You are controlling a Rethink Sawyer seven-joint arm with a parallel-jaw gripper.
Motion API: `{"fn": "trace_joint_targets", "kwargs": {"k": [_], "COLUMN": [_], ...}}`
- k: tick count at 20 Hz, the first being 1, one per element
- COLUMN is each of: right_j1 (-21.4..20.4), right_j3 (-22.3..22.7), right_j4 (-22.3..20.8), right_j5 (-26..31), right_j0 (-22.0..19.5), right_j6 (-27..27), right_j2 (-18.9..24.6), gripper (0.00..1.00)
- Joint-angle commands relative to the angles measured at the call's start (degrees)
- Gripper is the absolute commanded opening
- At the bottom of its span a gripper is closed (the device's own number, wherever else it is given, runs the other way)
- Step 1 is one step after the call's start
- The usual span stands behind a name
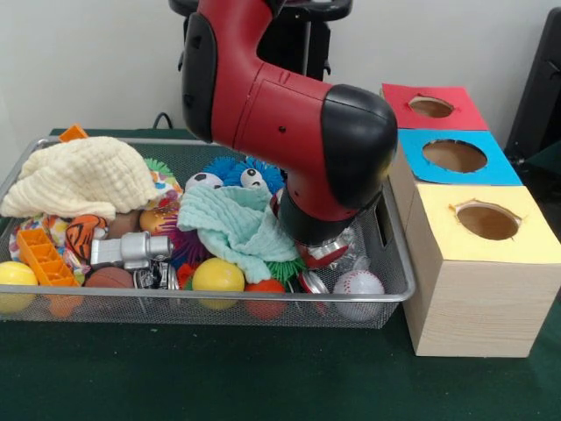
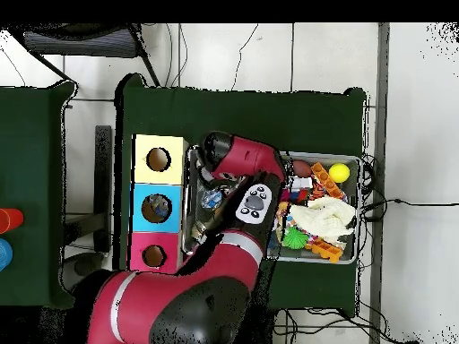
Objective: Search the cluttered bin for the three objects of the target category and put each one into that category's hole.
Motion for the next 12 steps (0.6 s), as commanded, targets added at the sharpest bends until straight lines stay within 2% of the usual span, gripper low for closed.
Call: {"fn": "trace_joint_targets", "kwargs": {"k": [1,5,9,12], "right_j1": [4.98,2.18,-0.75,-2.57], "right_j3": [7.36,11.41,15.19,18.19], "right_j4": [3.64,5.86,7.79,9.52], "right_j5": [-13.06,-17.34,-18.74,-21.82], "right_j0": [-2.96,-3.84,-5.76,-8.20], "right_j6": [6.58,6.15,3.86,1.15], "right_j2": [11.89,14.45,17.26,20.93], "gripper": [1.00,1.00,1.00,1.00]}}
